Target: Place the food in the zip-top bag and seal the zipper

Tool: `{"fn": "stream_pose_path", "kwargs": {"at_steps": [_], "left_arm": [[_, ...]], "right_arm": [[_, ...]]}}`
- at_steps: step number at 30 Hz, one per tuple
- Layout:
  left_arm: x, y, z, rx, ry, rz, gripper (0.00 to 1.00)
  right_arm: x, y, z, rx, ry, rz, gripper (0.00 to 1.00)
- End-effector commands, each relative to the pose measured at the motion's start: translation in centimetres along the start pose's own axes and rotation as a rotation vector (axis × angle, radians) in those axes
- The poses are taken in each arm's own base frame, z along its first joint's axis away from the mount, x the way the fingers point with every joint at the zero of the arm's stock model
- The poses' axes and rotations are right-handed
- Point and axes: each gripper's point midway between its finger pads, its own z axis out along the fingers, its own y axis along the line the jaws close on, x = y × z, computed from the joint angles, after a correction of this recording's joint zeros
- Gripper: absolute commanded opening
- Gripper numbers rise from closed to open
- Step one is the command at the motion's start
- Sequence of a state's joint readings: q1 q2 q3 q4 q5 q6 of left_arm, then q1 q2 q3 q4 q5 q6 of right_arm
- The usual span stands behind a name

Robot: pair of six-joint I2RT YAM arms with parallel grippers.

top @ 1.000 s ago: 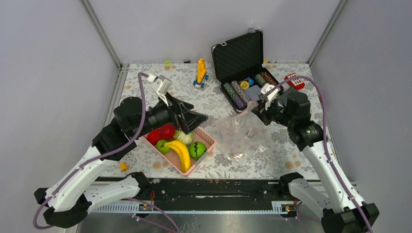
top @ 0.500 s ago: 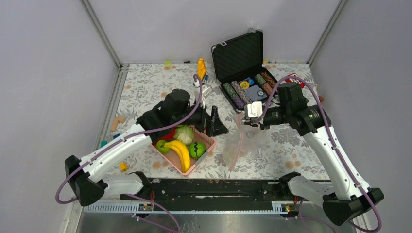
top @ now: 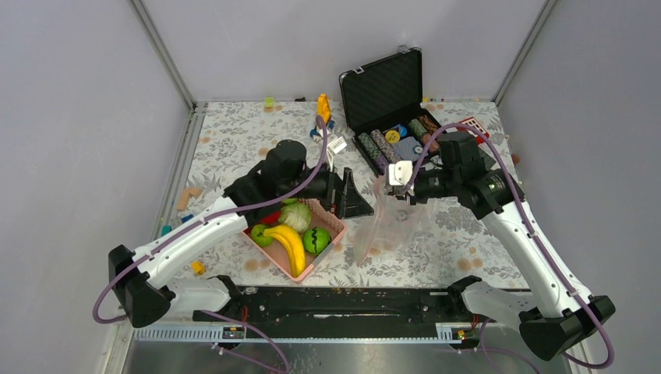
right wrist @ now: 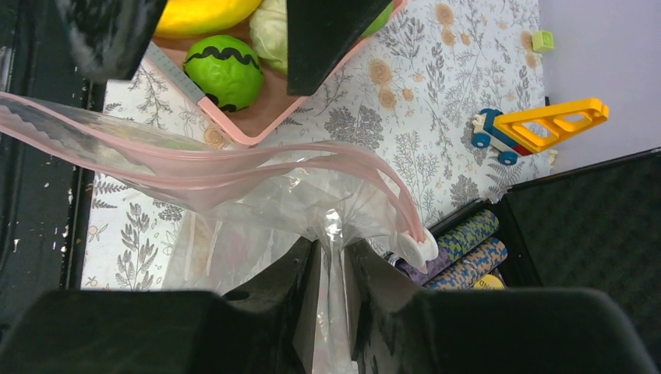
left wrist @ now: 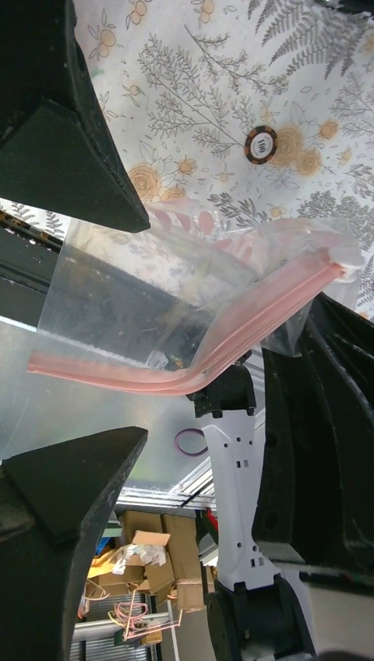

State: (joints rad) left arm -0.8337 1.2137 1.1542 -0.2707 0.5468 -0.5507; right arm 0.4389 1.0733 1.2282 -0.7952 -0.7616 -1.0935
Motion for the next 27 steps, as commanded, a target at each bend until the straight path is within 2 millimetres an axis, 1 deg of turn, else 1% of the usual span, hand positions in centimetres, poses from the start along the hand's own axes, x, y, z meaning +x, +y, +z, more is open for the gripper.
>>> {"fn": "stream_pose_path", "kwargs": {"at_steps": [1,4,8,11,16,21,25,27], "left_arm": [[-1.1,-0.9,0.8,0.021,-0.014,0.006,0.99],[-1.3,0.1,1.4,-0.036,-0.007,-0.012,0.99],[-1.2,0.3,2.1,-0.05,0.008,-0.021,0.98],[-1.3,0.8,2.2,-0.078,0.004,-0.026,0.95],[-1.2,1.2,1.8,-0.105,-0.002,-0.029,0.93],[-1.3,0.6,1.2,-0.09,-0.017,-0.013,0.93],[-1.3,1.3,1.1,-0.128,-0.025,-0.019,0.93],[-1.2,1.3,1.0,-0.13,-0.021,-0.02,0.92]], "right_arm": [[0.3,-1.3,0.5,0.046,0.025,0.016,0.24],[0.3,-1.2,0.5,0.051,0.023,0.016,0.24],[0.3,-1.3,0.5,0.057,0.021,0.016,0.24],[0.3,-1.2,0.4,0.058,0.021,0.005,0.24],[0.3,-0.8,0.3,0.056,0.018,-0.013,0.24],[0.3,-0.8,0.4,0.044,0.017,-0.009,0.24],[0.0,-0.5,0.6,0.029,-0.004,-0.013,0.24],[-0.2,-0.4,0.5,0.023,-0.011,-0.021,0.24]]}}
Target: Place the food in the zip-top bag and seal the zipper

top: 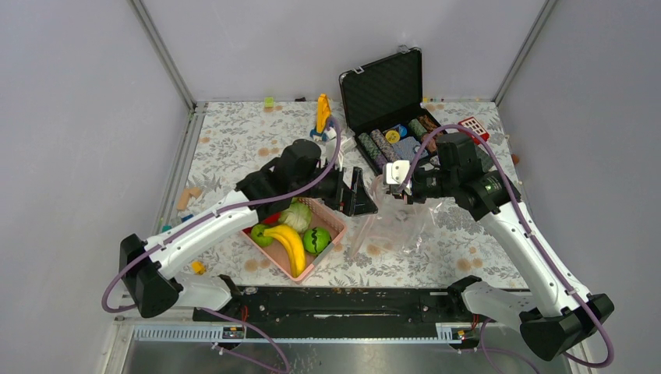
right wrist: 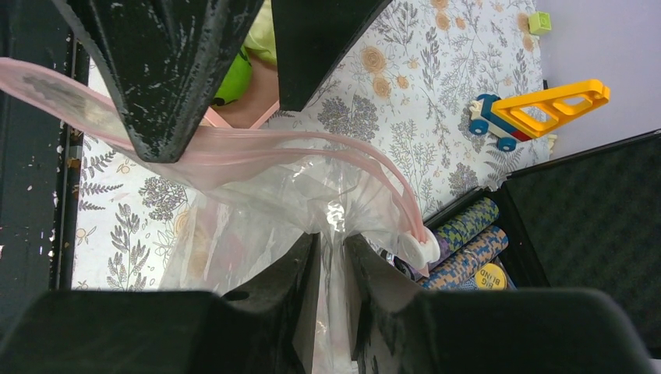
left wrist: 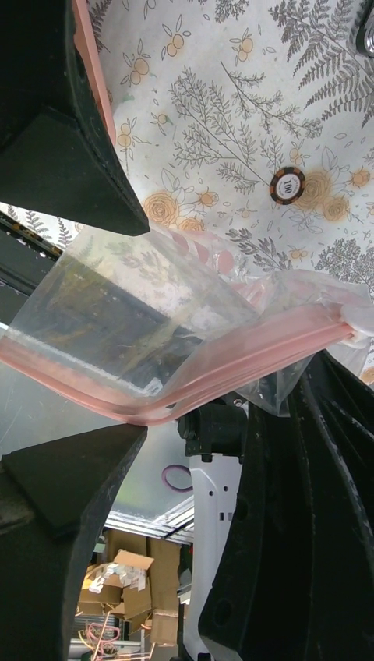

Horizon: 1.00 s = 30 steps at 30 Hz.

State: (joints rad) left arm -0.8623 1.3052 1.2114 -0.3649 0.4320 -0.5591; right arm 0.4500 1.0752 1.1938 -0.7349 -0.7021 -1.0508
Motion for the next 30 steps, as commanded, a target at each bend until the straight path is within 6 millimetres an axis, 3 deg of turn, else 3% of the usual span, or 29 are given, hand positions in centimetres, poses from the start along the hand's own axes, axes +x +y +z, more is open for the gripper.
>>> {"fn": "stream_pose_path", "kwargs": {"at_steps": [1,13,30], "left_arm": [[-1.9,-1.5,-1.3,0.017,-0.077,0.035,0.92],[-1.4,-2.0,-2.6,0.035,-0.095,0.047,0.91],[-0.7,1.0,0.3,-0.068,-0.053,-0.05,0.8]], "right_arm": [[-1.3,0.3,-0.1,-0.014,-0.048,-0.041,0.24],[-1.4,0.2,-0.2,-0.007,-0.046,-0.033,0.24],[-2.1,0.7,-0.5,-0.013,-0.075,-0.042,0.25]]}}
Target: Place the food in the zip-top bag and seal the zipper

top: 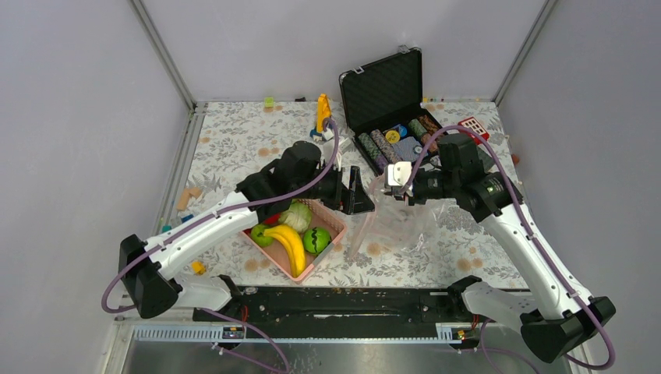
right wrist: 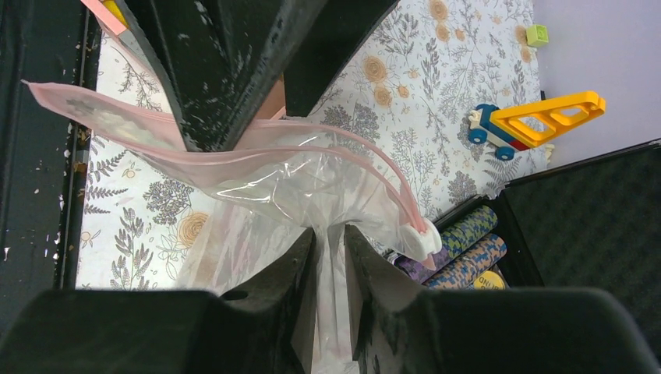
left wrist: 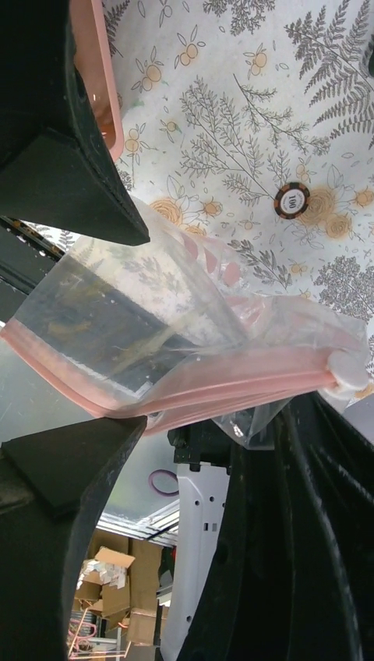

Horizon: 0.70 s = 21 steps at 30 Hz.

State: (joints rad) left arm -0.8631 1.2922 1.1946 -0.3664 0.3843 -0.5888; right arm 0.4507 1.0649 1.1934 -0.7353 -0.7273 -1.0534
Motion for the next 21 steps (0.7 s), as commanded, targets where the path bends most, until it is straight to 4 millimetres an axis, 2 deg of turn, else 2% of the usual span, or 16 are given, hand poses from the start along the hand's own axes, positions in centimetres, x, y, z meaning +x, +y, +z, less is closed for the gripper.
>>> {"fn": "stream_pose_path", "kwargs": {"at_steps": [1,11,15,18,19,21], "left_arm": [[-0.6,0.3,0.5,-0.026,-0.028,-0.022,0.79],[-0.8,-0.3,1.3,0.02,-0.022,-0.03,0.67],[-0.6,-1.2,1.8,0.082,-0.001,-0.027,0.56],[-0.5,-1.6,1.9,0.111,0.004,-0.021,0.41],[-0.5,-1.7,1.9,0.121,0.004,-0.018,0.31],[-0.6,-1.8,1.8,0.126,-0.003,-0.018,0.03]], "right_arm": [[-1.5,0.4,-0.4,-0.007,-0.052,-0.034,0.25],[-2.4,1.1,-0.7,-0.025,-0.096,-0.058,0.25],[-2.9,0.9,-0.5,-0.023,-0.123,-0.055,0.25],[-3.0,0.4,-0.3,-0.003,-0.13,-0.042,0.25],[-3.1,-0.1,-0.2,0.016,-0.135,-0.041,0.27],[-3.0,-0.9,-0.1,0.057,-0.127,-0.016,0.38]]}}
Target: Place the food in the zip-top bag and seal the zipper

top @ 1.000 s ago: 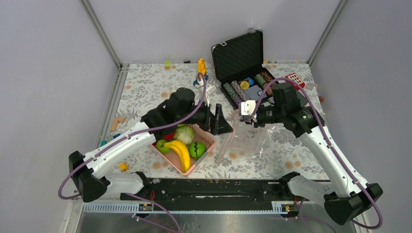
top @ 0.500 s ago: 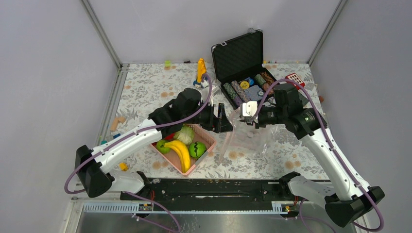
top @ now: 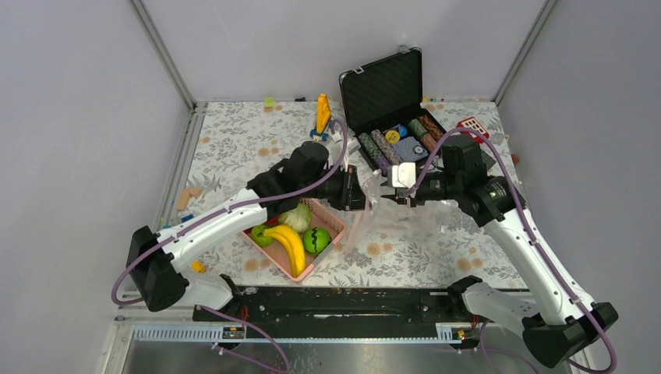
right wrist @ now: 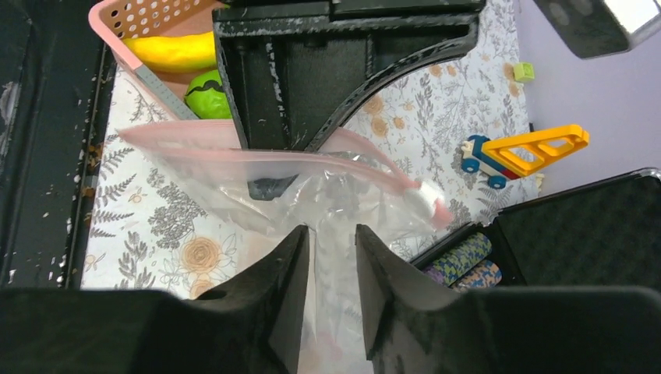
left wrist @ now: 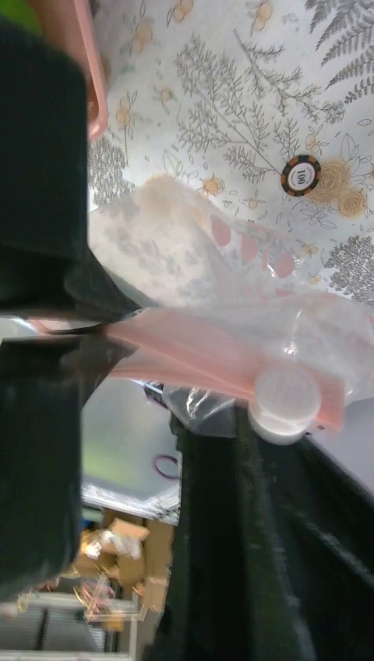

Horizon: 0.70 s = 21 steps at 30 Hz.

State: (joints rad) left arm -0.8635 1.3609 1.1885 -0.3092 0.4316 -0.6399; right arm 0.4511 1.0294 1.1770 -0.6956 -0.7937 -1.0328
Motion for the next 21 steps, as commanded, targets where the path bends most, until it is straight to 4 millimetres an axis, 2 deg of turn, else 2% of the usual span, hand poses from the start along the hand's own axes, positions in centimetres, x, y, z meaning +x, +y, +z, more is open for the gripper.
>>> {"fn": "stream_pose_path", "kwargs": {"at_steps": [1,2,3,4,6,8,10,12,17,21], "left_arm": [[-1.2,-2.0,-0.3,0.086,-0.048,0.04,0.0],[-1.3,-1.8,-0.3,0.071,-0.061,0.039,0.0],[-1.5,-1.5,-0.4,0.05,-0.073,0.034,0.0],[-1.9,-1.0,-0.6,0.014,-0.095,0.028,0.0],[-2.5,0.0,-0.9,-0.056,-0.131,0.013,0.0],[-3.2,1.0,-1.4,-0.129,-0.174,-0.001,0.0],[-4.3,1.9,-2.3,-0.205,-0.228,-0.021,0.0],[-5.3,2.8,-3.6,-0.29,-0.291,-0.043,0.0],[-9.0,3.8,-9.6,-0.497,-0.515,-0.075,0.0],[-10.6,4.6,-13.2,-0.635,-0.626,-0.136,0.0]], "right_arm": [[-1.1,-2.0,0.2,0.091,-0.038,0.021,0.56],[-0.7,-2.6,0.2,0.129,-0.022,0.064,0.79],[-0.5,-3.3,0.0,0.174,-0.006,0.099,0.96],[-0.4,-4.3,-0.3,0.23,0.005,0.138,0.99],[-0.7,-6.7,-1.3,0.381,0.004,0.271,1.0],[-0.8,-9.5,-3.2,0.589,-0.007,0.471,1.0],[-0.8,-11.0,-4.8,0.746,-0.048,0.652,1.0],[-0.8,-11.1,-5.5,0.804,-0.077,0.725,1.0],[-2.4,-9.6,-5.6,0.77,-0.187,0.881,1.0],[-3.5,-8.0,-3.4,0.622,-0.229,0.992,1.0]]}}
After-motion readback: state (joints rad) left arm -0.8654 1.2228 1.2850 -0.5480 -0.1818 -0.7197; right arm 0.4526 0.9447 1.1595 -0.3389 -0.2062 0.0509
